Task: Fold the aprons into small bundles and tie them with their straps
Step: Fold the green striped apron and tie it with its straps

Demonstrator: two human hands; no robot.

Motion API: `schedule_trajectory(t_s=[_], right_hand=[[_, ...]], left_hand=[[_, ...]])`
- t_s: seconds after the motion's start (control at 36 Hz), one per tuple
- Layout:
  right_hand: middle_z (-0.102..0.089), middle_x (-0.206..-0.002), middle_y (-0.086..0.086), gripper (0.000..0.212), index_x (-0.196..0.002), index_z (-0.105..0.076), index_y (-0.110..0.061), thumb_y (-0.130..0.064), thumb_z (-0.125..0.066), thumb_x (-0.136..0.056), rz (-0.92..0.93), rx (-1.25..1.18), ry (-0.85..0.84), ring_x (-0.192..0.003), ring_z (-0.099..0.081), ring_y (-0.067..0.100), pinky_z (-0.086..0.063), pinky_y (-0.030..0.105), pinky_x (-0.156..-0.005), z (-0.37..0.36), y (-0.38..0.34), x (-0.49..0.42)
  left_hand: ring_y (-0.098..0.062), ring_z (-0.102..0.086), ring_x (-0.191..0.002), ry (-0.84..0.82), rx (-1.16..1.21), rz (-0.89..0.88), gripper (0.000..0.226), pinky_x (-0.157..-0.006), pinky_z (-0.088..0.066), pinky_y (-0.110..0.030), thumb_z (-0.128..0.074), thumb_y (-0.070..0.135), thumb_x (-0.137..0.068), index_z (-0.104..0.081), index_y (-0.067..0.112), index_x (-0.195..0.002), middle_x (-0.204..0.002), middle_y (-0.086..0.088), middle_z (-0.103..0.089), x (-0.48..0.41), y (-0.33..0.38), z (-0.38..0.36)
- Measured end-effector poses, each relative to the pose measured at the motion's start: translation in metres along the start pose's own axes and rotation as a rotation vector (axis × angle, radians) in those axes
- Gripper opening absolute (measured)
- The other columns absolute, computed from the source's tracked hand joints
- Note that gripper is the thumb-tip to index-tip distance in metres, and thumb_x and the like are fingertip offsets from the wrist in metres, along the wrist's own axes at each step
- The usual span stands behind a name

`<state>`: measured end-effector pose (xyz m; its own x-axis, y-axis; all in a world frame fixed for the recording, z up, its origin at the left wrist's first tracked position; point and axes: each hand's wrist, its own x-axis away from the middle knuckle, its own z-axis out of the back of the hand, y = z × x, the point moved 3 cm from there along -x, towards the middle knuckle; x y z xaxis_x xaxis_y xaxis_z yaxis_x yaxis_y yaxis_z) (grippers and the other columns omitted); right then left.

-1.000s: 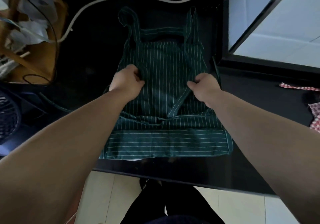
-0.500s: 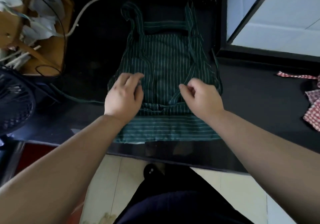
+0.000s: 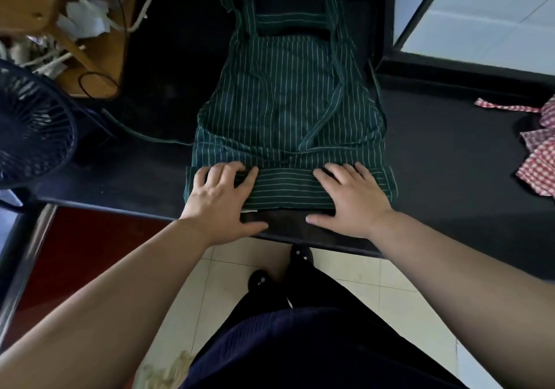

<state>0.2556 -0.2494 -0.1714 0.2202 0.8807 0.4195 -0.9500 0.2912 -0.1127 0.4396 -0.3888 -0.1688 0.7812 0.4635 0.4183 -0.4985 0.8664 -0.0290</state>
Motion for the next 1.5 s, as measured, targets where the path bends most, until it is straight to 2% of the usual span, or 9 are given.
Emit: schedule_trajectory(t_s=[0.25,0.39,0.5,0.58,0.75,1.06,1.14,1.28,1.5], right_hand=[[-0.065,-0.078,-0.002,0.034,-0.105,-0.064,-0.020,-0.048,-0.050,-0.091,0.008,-0.136,0.065,-0.072,-0.061,0.020,-0.054,0.036,-0.067,0.055,0.013,-0.003],[-0.055,-0.130,0.004,0.045,-0.137,-0.045,-0.022,-0.043,-0.043,-0.098,-0.008,0.010,0.114,-0.119,-0.050,0.027,-0.035,0.041,-0.102,0.074,0.028,-0.021],[-0.051,-0.124,0.006,0.028,-0.125,-0.053,-0.021,-0.024,-0.043,-0.099,-0.122,0.126,0.094,-0.115,-0.047,0.029,-0.031,0.040,-0.099,0.066,0.026,-0.032],[-0.049,-0.131,0.008,0.037,-0.132,-0.049,-0.017,-0.014,-0.041,-0.096,-0.184,0.066,0.024,-0.121,-0.046,0.029,-0.028,0.039,-0.104,0.042,0.018,-0.030],[0.009,-0.160,0.008,0.091,-0.153,0.004,-0.017,-0.071,-0.031,-0.089,-0.175,-0.046,-0.146,-0.147,0.000,0.030,0.003,0.042,-0.120,0.007,0.021,-0.012],[-0.045,-0.145,0.000,0.053,-0.142,-0.040,-0.025,-0.053,-0.033,-0.097,-0.138,-0.087,-0.025,-0.127,-0.047,0.025,-0.030,0.039,-0.106,0.031,0.012,-0.005],[-0.063,-0.119,0.004,0.048,-0.128,-0.055,-0.023,-0.053,-0.037,-0.096,-0.114,-0.172,-0.122,-0.110,-0.058,0.027,-0.046,0.038,-0.093,0.047,0.014,0.001],[-0.047,-0.139,0.005,0.047,-0.142,-0.041,-0.015,-0.034,-0.040,-0.099,-0.152,-0.158,-0.322,-0.122,-0.047,0.026,-0.044,0.036,-0.095,0.065,0.022,0.001],[-0.029,-0.149,0.013,0.062,-0.149,-0.022,-0.023,-0.009,-0.045,-0.093,-0.266,0.156,-0.057,-0.135,-0.027,0.036,-0.013,0.052,-0.113,0.030,0.011,0.001]], left_hand=[[-0.016,-0.057,-0.099,-0.051,0.418,-0.029,0.037,-0.084,-0.048,-0.030,-0.062,0.040,-0.089,-0.055,0.031,-0.124,-0.114,0.007,-0.061,-0.014,-0.018,0.048],[-0.026,-0.055,-0.110,0.011,0.332,0.086,0.055,-0.091,-0.047,-0.039,-0.057,0.052,-0.090,-0.036,0.033,-0.137,-0.123,0.002,-0.060,-0.040,-0.041,0.071],[-0.029,-0.036,-0.128,0.177,0.000,0.072,0.043,-0.103,-0.031,-0.043,-0.052,0.029,-0.098,-0.043,0.031,-0.139,-0.142,-0.002,-0.041,-0.054,-0.026,0.059],[-0.030,-0.040,-0.129,0.205,0.259,0.078,0.043,-0.101,-0.035,-0.041,-0.045,0.024,-0.098,-0.046,0.030,-0.140,-0.146,0.001,-0.041,-0.051,-0.008,0.036],[-0.019,0.014,-0.148,0.018,0.163,0.033,0.097,-0.118,0.006,-0.041,-0.029,0.074,-0.085,0.012,0.017,-0.153,-0.161,0.000,0.015,-0.029,0.017,-0.002],[-0.020,-0.030,-0.138,0.050,0.166,-0.022,0.075,-0.116,-0.019,-0.036,-0.059,0.058,-0.084,-0.031,0.024,-0.146,-0.145,0.003,-0.037,-0.026,0.007,0.024],[-0.018,-0.053,-0.116,-0.111,0.301,-0.042,0.050,-0.092,-0.045,-0.032,-0.058,0.042,-0.092,-0.047,0.027,-0.138,-0.131,0.004,-0.053,-0.029,-0.003,0.037],[-0.002,-0.048,-0.070,-0.452,0.437,-0.094,0.034,-0.059,-0.035,-0.020,-0.050,0.048,-0.094,-0.059,0.019,-0.110,-0.080,0.012,-0.052,-0.033,-0.017,0.056],[-0.029,-0.032,-0.130,0.145,0.019,0.095,0.046,-0.104,-0.028,-0.046,-0.051,0.038,-0.097,-0.041,0.023,-0.139,-0.141,-0.005,-0.039,-0.025,0.003,0.033]])
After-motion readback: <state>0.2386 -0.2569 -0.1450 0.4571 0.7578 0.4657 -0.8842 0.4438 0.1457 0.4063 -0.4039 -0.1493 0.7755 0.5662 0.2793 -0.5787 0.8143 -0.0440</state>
